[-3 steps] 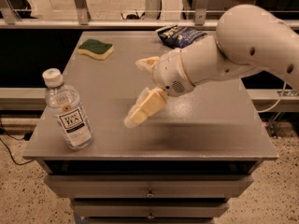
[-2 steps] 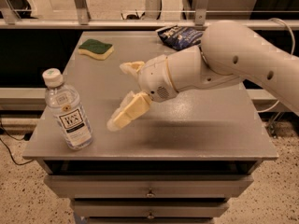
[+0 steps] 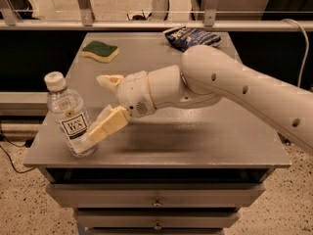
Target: Pick blue plastic bottle
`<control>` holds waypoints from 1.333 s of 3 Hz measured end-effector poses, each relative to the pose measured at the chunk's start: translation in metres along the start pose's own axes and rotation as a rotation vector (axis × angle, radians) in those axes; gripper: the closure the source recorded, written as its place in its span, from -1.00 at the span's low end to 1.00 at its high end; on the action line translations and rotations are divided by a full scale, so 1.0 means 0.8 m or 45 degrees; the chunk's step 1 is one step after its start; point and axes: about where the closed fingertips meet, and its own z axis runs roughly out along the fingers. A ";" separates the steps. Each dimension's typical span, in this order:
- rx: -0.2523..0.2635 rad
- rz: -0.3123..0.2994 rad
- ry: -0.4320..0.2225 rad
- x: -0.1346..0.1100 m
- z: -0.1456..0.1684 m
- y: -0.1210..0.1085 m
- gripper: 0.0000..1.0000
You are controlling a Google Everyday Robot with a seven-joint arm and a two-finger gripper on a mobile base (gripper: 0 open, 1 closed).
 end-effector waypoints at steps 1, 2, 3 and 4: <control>-0.023 -0.002 -0.056 -0.002 0.020 -0.006 -1.00; -0.033 0.000 -0.094 -0.007 0.029 -0.009 -0.62; -0.019 0.010 -0.124 -0.016 0.027 -0.001 -0.16; 0.026 0.034 -0.150 -0.027 0.015 0.013 0.46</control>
Offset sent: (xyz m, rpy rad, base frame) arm 0.0132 0.0281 -0.0005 0.1084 0.0137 0.0268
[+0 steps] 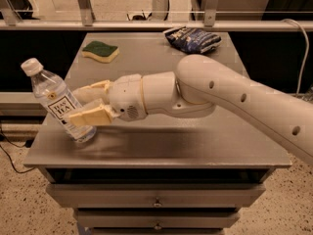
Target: Pick blue plastic bottle
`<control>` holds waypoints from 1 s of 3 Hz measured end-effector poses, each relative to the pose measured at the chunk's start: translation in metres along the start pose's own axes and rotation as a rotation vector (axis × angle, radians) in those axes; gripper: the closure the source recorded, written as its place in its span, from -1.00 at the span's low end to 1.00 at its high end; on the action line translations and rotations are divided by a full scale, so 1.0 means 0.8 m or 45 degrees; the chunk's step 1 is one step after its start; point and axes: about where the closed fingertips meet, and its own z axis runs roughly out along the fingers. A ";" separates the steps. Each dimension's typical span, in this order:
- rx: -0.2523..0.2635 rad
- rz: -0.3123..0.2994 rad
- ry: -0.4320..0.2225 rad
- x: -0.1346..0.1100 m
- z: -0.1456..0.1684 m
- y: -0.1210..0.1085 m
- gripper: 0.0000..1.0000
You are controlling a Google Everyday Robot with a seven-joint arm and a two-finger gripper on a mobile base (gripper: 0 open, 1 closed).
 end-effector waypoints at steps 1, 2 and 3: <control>0.036 0.009 -0.011 -0.008 -0.008 0.009 0.92; 0.102 0.016 0.011 -0.008 -0.028 0.010 1.00; 0.251 0.022 0.085 -0.004 -0.080 0.003 1.00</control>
Offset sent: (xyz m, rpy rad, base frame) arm -0.0077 -0.0462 0.0135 -0.0269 -0.0026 -0.1567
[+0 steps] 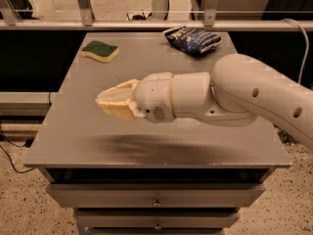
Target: Pick blue plastic bottle
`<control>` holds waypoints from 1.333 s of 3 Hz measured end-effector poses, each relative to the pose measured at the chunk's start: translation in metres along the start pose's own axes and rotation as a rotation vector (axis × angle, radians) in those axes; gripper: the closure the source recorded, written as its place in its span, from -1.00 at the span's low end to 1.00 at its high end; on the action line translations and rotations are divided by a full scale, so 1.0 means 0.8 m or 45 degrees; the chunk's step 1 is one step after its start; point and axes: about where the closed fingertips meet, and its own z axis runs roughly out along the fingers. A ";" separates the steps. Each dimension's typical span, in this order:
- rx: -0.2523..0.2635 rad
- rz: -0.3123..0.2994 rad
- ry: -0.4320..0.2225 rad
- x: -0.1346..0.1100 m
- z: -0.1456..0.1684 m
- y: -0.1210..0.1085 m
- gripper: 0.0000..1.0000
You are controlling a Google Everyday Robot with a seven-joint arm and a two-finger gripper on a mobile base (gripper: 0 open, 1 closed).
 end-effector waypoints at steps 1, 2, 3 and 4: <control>0.105 -0.012 0.052 -0.002 -0.042 -0.008 0.60; 0.175 -0.029 0.102 -0.009 -0.077 -0.013 0.14; 0.219 -0.039 0.153 -0.016 -0.105 -0.013 -0.48; 0.216 -0.051 0.156 -0.021 -0.102 -0.009 -1.00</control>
Offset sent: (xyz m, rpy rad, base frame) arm -0.0041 -0.0976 0.0346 -0.1336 -0.0494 -0.2010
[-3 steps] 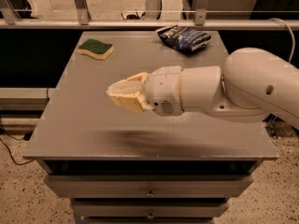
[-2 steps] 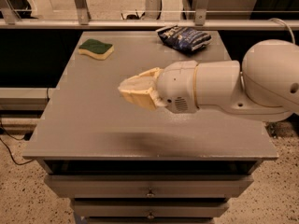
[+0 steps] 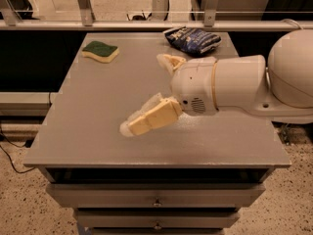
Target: Pick blue plastic bottle
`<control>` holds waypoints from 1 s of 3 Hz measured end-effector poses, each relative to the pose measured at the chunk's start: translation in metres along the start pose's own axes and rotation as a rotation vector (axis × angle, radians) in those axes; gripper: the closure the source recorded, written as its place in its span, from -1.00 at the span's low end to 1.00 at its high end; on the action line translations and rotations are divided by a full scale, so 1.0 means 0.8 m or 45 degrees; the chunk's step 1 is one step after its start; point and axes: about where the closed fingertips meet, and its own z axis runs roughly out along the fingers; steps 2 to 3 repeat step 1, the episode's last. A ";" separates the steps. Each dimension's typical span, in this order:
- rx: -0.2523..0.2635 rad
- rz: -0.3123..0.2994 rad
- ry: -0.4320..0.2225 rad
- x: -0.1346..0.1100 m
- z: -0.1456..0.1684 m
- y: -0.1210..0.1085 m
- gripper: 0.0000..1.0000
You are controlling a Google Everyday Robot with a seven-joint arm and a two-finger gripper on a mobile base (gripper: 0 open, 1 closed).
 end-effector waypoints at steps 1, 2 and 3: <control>0.000 0.000 0.000 0.000 0.000 0.000 -1.00; 0.000 0.000 0.000 0.000 0.000 0.000 -1.00; 0.000 0.000 0.000 0.000 0.000 0.000 -1.00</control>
Offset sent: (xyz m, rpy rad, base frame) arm 0.0000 0.0000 0.0000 0.0000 0.0000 0.0000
